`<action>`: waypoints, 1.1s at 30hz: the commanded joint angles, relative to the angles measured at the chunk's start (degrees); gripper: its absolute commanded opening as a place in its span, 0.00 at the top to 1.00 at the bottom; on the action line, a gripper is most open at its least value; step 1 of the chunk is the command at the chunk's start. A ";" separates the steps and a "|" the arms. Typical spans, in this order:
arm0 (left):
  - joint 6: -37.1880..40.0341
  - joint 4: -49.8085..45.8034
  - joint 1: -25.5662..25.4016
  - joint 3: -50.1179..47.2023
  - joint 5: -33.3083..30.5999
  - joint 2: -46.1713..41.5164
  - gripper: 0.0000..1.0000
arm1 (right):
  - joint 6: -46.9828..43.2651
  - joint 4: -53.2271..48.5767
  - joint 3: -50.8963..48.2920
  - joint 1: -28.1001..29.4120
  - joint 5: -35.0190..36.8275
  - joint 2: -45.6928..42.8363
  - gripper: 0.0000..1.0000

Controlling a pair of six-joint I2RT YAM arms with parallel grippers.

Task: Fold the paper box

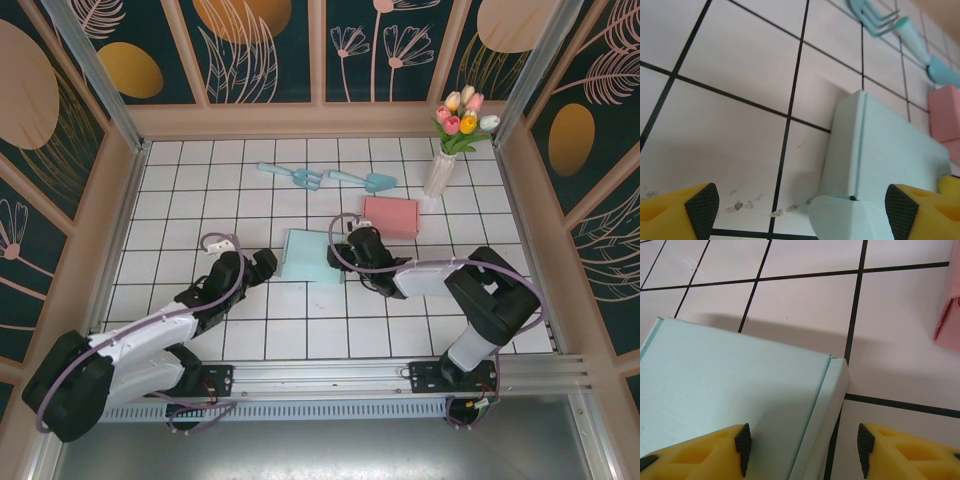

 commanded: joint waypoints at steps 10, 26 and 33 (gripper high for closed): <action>-8.50 -21.64 -5.88 23.57 -11.55 16.58 0.01 | -2.61 -0.46 -3.96 0.83 0.57 -0.77 0.40; -15.55 -29.96 -5.88 34.60 -4.39 29.03 0.01 | -3.67 -0.89 -3.65 1.80 0.82 -1.48 0.40; -15.74 -30.56 -5.85 37.30 -1.06 33.30 0.01 | -3.69 -1.07 -3.34 2.06 0.73 -1.11 0.40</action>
